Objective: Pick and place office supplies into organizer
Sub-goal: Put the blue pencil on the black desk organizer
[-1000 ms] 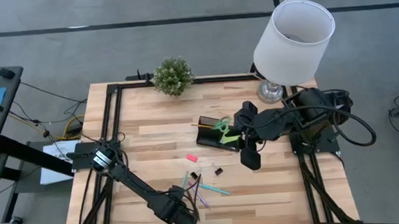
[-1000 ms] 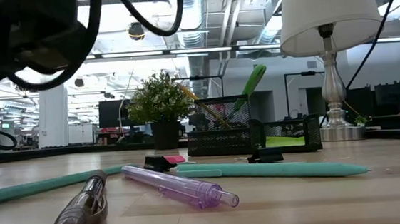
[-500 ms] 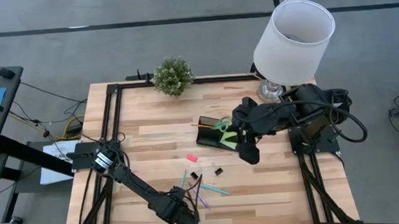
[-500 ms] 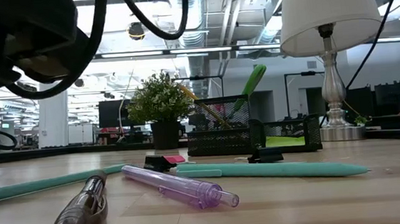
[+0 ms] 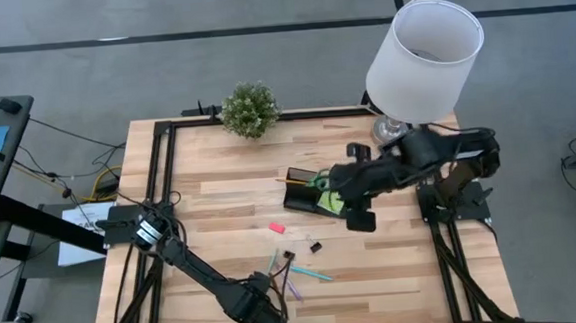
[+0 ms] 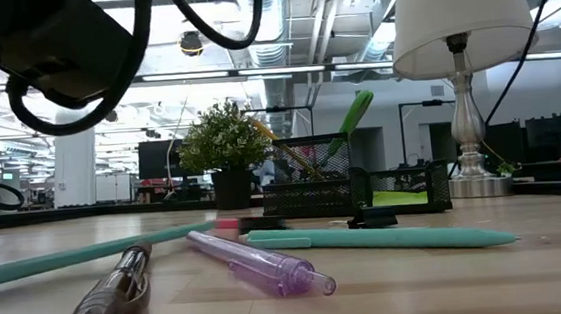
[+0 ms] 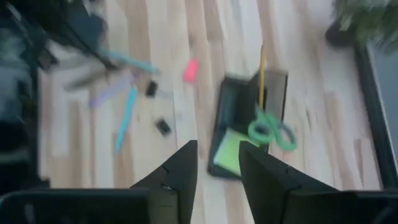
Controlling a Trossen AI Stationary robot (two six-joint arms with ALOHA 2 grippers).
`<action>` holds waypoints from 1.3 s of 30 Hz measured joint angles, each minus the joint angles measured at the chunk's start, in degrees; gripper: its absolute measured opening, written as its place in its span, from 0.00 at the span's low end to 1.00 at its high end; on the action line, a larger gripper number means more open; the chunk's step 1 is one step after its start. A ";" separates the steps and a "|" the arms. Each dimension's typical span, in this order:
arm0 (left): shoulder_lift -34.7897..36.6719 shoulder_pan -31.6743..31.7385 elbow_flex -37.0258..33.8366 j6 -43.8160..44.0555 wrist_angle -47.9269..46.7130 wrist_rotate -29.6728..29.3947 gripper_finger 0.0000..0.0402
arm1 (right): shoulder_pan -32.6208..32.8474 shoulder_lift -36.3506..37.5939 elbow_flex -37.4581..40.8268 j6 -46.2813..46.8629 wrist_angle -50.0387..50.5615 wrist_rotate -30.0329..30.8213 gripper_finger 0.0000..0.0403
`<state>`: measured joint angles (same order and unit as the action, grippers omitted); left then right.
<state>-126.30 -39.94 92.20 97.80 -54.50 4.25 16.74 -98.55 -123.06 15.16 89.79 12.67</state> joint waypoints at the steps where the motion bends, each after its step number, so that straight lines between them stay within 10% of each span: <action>1: 0.00 -0.22 0.00 -0.02 -0.06 -0.29 0.02 | -0.20 -0.10 1.88 0.10 0.00 -0.25 0.25; 14: 0.02 -3.04 2.36 2.75 -2.82 -5.05 0.00 | 0.28 -0.24 25.87 -24.74 -16.90 -0.70 0.21; 29: -0.22 -2.84 3.67 2.54 -5.57 -5.51 0.00 | 0.49 -0.14 38.85 -42.21 -42.15 0.64 0.52; 39: -0.09 -5.66 3.10 1.90 -6.81 -9.96 0.00 | -2.40 -0.15 49.67 -43.91 -61.95 -17.27 0.49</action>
<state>-126.39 -45.60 95.30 99.70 -61.31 -5.71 14.34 -98.70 -73.39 -28.75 27.84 -4.60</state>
